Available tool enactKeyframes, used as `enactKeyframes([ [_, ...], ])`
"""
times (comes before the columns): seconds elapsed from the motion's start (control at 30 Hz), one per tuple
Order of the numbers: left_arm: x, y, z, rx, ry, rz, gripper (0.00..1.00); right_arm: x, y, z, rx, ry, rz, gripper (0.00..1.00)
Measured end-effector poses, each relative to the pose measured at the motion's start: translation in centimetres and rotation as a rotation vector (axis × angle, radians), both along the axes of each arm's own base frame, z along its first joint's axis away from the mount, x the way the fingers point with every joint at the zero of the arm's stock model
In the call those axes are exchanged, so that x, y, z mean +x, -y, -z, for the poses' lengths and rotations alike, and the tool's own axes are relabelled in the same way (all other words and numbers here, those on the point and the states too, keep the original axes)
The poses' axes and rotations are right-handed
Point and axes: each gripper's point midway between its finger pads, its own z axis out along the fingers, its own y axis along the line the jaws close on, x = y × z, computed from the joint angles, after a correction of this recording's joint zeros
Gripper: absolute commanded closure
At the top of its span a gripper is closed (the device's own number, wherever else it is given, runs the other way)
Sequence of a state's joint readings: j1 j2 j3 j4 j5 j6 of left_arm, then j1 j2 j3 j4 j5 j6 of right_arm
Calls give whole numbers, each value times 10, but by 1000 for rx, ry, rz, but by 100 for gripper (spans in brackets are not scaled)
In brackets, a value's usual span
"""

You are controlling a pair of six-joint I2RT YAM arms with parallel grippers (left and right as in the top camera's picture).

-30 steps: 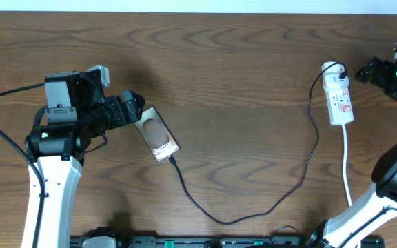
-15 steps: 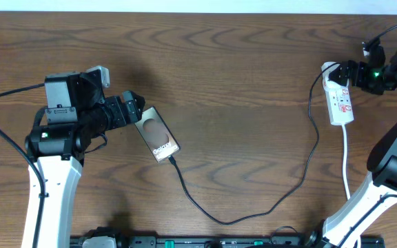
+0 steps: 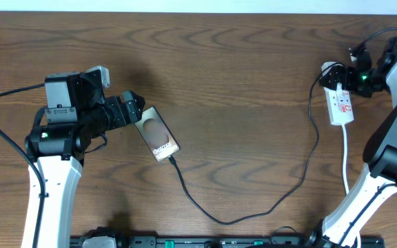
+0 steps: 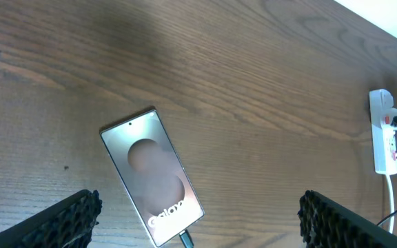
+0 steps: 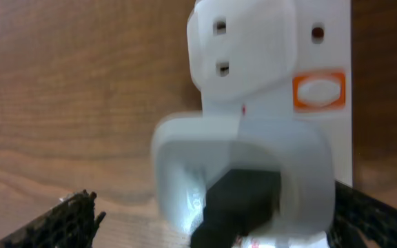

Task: Plug charger to phone and switch on socket
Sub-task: 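Press the orange switch on the power strip with the right gripper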

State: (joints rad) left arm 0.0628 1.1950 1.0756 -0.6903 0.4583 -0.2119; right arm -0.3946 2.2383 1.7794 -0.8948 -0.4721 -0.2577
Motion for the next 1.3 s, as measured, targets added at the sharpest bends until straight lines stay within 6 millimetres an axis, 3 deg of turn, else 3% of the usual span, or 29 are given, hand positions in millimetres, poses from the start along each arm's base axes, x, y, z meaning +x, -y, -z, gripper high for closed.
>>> enactKeyframes([
  [0.7,0,0,0,0,-1,0,6,-1,-2,2,-34,-31,-5,2],
  [1.3,0,0,0,0,-2,0,6,6,2,-14,-56,-60,-3,1],
])
